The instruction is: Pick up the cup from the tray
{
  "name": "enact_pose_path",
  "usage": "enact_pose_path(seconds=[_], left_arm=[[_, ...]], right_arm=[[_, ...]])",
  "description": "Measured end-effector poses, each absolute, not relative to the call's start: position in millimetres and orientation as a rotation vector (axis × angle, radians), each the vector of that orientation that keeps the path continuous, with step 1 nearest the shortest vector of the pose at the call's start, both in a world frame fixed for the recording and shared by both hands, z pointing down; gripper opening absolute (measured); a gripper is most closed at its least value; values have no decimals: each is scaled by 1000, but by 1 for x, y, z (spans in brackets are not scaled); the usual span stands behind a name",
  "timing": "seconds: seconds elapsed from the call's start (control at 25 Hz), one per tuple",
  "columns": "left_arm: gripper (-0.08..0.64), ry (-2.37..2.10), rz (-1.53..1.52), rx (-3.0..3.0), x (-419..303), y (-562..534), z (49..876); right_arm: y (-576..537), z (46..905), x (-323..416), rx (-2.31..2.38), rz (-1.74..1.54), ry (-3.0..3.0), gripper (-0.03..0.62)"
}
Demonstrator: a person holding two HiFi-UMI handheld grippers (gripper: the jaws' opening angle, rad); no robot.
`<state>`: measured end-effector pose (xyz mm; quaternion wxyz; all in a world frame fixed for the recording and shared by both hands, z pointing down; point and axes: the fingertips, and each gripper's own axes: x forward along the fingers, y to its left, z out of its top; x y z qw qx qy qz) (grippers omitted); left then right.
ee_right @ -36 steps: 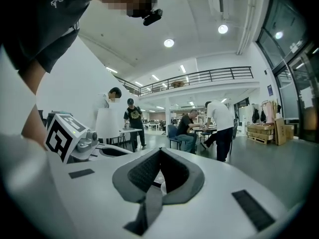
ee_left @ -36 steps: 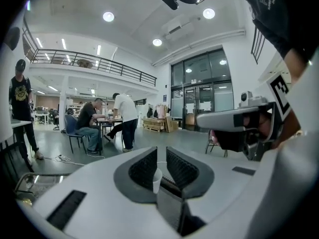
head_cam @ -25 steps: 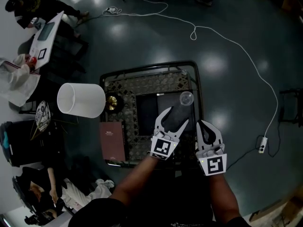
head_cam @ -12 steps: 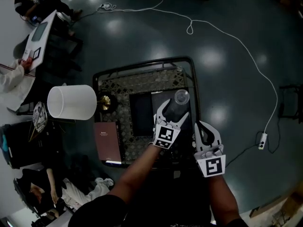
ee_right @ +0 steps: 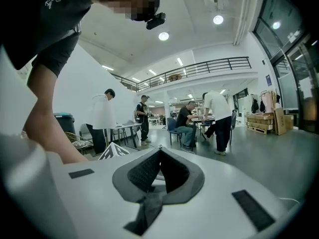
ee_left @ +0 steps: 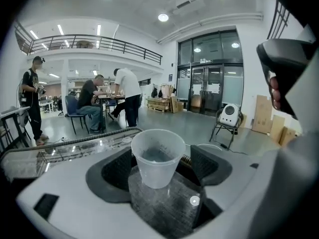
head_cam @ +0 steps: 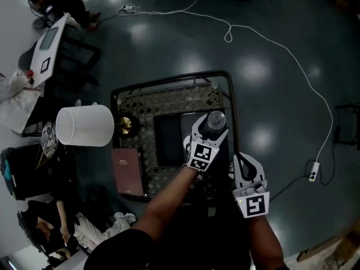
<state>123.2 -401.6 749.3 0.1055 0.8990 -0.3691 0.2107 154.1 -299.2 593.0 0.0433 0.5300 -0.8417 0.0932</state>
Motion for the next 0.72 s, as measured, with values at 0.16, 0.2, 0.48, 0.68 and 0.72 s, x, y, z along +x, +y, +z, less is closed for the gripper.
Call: enact_pose_path(seconds=[0.16,0.2,0.48,0.68,0.72], left_arm=[[359,-1088,649,2668,126,-409,754],[359,-1096,652,2663,126,-411,755],[345,-1088,695,2680,130,-414,761],[303,-1108,688,2685,131,-415,759],[302,-1110,686,2685,131,-416,759]], right_arm=[[-296,596,157,1611,295,-2572,9],[-296,596,158,1610,298,-2572,9],[-296,598,164,1610,301,-2570,9],[-294,598,166,1605,307,-2564,9],[-293,598,166,1604,305,-2564,9]])
